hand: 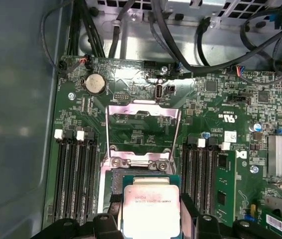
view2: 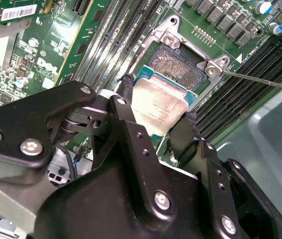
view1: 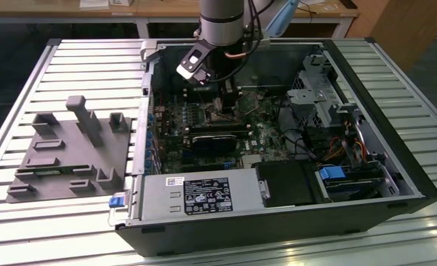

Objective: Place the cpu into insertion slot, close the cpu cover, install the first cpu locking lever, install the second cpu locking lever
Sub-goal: 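Place the cpu into insertion slot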

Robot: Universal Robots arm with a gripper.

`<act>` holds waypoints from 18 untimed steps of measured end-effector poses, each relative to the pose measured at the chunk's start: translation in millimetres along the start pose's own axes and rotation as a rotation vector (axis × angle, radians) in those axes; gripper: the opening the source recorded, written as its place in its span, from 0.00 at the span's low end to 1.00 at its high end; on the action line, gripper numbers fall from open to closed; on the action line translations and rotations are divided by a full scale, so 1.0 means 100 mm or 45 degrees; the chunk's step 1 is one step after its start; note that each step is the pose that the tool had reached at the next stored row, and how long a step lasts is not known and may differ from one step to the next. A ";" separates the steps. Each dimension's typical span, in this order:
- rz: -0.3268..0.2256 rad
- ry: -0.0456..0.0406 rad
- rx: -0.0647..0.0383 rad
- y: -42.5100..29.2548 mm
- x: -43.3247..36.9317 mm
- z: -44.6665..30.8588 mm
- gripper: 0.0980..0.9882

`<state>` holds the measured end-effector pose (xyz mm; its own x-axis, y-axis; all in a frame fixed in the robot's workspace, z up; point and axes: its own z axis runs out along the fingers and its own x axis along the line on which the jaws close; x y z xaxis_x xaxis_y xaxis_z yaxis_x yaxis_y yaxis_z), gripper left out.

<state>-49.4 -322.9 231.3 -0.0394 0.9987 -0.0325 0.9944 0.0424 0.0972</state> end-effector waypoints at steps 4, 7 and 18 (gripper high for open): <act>0.000 0.000 0.000 -0.003 0.017 0.025 0.50; 0.000 0.000 0.000 -0.007 0.024 0.050 0.50; 0.000 0.000 0.000 -0.019 0.042 0.118 0.50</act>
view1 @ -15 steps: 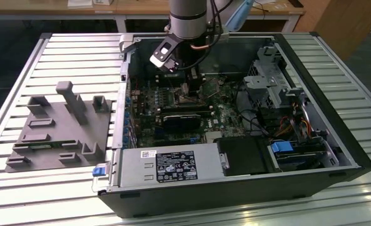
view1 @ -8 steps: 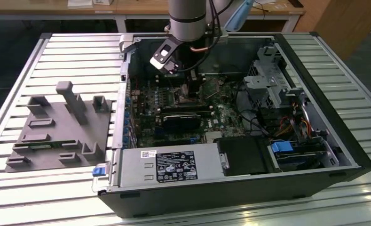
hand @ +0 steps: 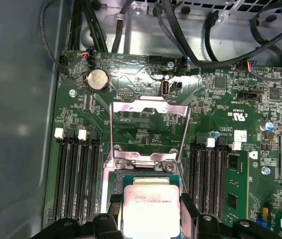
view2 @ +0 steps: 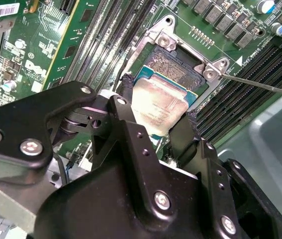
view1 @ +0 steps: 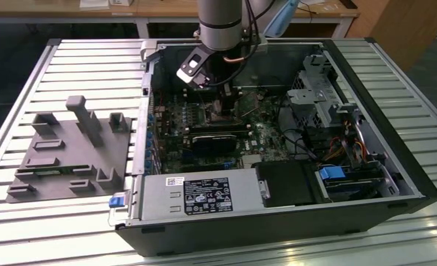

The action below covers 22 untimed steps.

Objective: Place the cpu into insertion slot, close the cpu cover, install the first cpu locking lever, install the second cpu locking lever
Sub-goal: 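Place the cpu into insertion slot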

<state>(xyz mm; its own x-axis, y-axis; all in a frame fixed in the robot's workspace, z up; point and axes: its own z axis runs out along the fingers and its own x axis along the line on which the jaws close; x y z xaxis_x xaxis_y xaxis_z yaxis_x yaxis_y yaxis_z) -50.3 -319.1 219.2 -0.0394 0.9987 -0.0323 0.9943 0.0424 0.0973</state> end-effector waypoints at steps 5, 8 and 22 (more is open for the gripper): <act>0.000 0.000 0.000 -0.012 0.008 0.036 0.50; 0.000 0.000 0.000 -0.016 0.012 0.057 0.50; 0.013 -0.001 0.001 -0.049 0.025 0.149 0.50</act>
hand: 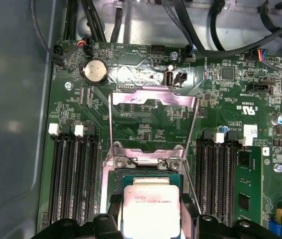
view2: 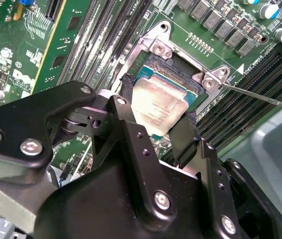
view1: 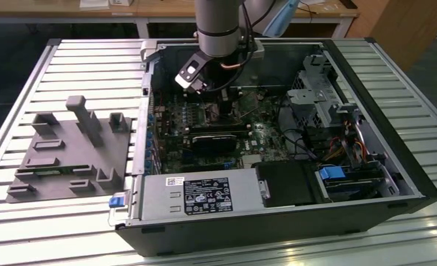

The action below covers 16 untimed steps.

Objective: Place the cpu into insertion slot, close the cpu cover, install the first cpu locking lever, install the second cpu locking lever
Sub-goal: 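Place the cpu into insertion slot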

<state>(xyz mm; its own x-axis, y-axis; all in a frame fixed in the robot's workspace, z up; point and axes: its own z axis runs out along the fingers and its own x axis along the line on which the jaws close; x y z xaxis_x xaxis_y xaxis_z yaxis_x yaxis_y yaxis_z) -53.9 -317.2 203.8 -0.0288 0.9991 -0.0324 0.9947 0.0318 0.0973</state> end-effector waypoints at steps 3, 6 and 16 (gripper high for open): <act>0.007 -0.001 0.000 -0.004 0.003 0.020 0.50; 0.016 -0.001 0.000 -0.011 0.005 0.040 0.50; 0.032 -0.003 0.001 -0.019 0.042 0.081 0.50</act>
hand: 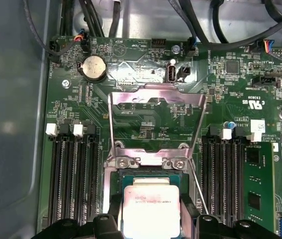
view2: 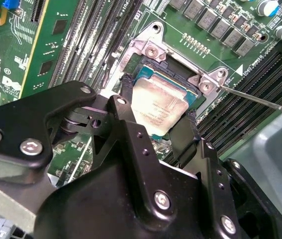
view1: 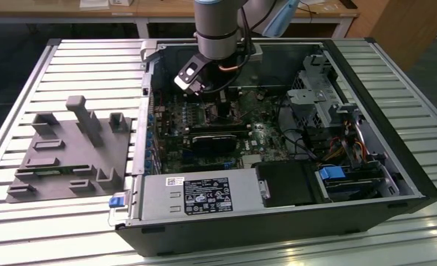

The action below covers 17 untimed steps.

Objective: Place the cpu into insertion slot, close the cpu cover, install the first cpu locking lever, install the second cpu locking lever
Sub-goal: 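Place the cpu into insertion slot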

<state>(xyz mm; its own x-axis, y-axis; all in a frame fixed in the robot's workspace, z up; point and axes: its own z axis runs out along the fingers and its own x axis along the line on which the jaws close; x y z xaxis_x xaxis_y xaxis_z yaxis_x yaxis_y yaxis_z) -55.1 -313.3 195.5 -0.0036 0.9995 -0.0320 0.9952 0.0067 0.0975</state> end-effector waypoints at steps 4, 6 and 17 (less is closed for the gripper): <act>0.012 -0.001 0.001 -0.004 0.004 0.015 0.50; 0.014 -0.002 0.001 -0.006 0.007 0.022 0.50; 0.015 -0.001 0.001 -0.007 0.008 0.027 0.50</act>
<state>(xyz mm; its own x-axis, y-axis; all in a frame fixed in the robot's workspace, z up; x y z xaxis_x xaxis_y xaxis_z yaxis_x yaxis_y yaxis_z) -55.5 -312.6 192.7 0.0080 0.9995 -0.0318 0.9952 -0.0049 0.0974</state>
